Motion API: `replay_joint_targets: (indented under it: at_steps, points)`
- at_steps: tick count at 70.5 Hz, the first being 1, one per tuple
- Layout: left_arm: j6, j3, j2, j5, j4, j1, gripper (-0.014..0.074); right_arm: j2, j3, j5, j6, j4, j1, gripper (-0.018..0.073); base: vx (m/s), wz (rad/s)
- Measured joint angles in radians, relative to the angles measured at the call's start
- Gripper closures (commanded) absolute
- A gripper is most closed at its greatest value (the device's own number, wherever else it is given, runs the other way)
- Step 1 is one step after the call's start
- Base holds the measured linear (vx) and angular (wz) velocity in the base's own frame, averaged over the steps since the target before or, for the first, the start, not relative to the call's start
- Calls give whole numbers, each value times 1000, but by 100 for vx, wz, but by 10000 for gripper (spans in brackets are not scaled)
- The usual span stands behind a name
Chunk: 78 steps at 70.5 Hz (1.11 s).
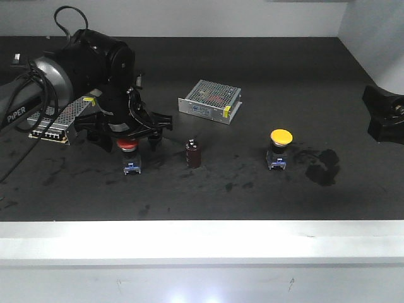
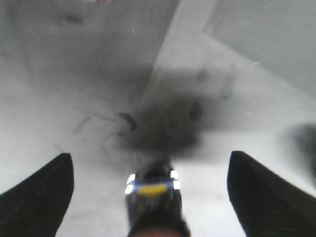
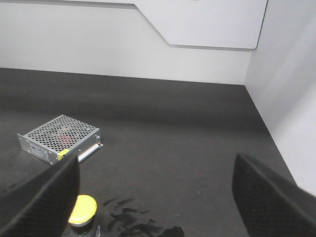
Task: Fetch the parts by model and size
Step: 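Close the left gripper on the red-capped switch's blue base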
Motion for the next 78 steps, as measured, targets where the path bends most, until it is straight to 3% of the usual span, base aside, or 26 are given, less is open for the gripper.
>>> replay_joint_targets:
  at_steps: [13,34,78]
  points:
    - [-26,0,4,0,-5,0,11,0,0,0,0,0,0,-34,0,0]
    - [-26,0,4,0,-83,0,11,0,0,0,0,0,0,-34,0,0]
    - [-7,0,4,0,-80,0,11,0,0,10,0,0,0,-34,0,0]
